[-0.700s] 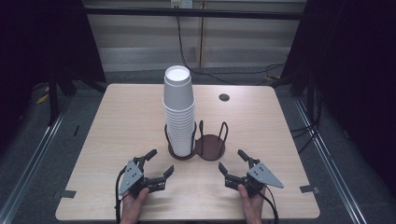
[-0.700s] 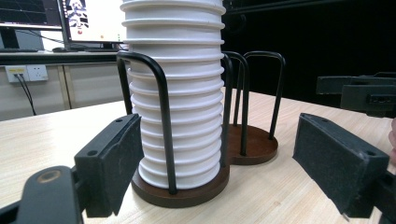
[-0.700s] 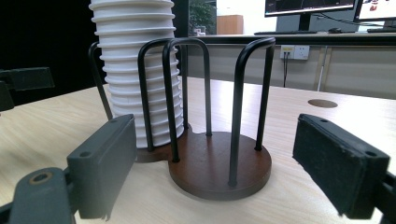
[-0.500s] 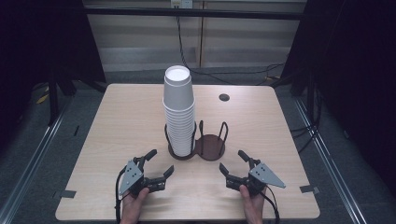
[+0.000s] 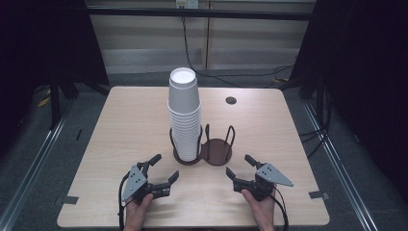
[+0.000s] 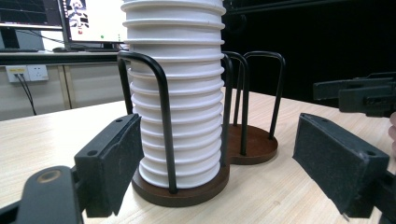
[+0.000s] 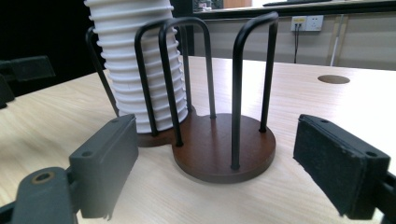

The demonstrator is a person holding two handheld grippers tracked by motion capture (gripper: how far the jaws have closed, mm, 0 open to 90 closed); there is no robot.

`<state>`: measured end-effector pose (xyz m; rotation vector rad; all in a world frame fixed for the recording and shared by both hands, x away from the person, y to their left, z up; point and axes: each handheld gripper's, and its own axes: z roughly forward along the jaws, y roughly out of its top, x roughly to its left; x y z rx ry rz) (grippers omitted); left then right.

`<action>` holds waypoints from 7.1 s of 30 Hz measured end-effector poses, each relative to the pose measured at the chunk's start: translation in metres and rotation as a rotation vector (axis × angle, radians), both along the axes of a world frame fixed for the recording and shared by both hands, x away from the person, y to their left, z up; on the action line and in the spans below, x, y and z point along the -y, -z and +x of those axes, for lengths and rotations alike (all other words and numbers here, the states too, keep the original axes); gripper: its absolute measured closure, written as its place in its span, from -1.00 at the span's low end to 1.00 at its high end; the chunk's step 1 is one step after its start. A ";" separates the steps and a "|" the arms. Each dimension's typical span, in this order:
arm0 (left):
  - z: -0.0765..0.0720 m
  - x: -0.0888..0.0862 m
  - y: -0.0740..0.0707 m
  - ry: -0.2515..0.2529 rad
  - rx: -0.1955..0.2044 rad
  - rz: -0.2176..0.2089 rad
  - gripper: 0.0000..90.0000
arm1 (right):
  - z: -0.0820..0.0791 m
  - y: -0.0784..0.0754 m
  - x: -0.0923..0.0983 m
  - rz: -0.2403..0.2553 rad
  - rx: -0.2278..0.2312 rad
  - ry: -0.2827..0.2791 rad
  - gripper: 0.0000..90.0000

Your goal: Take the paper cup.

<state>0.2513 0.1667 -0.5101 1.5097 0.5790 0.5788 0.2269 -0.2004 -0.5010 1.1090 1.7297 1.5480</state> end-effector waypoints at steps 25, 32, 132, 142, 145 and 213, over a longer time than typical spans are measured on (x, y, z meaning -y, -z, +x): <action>-0.001 -0.001 0.000 0.008 -0.017 -0.011 -0.65 | 0.013 -0.054 -0.007 0.042 -0.053 -0.203 -0.68; -0.001 -0.001 0.001 0.015 -0.022 -0.018 -0.65 | 0.019 -0.073 -0.016 0.025 -0.047 -0.251 -0.65; -0.001 -0.002 0.000 0.006 -0.009 -0.004 -0.65 | 0.154 -0.243 -0.121 -0.217 -0.103 -0.502 -0.69; -0.001 -0.002 0.000 0.007 -0.009 -0.002 -0.65 | 0.154 -0.246 -0.125 -0.263 -0.098 -0.491 -0.60; -0.001 -0.002 0.000 0.006 -0.008 -0.002 -0.65 | 0.155 -0.247 -0.125 -0.265 -0.104 -0.491 -0.59; -0.001 -0.002 0.000 0.007 -0.009 -0.003 -0.65 | 0.119 -0.300 -0.084 0.046 0.111 -0.516 -0.54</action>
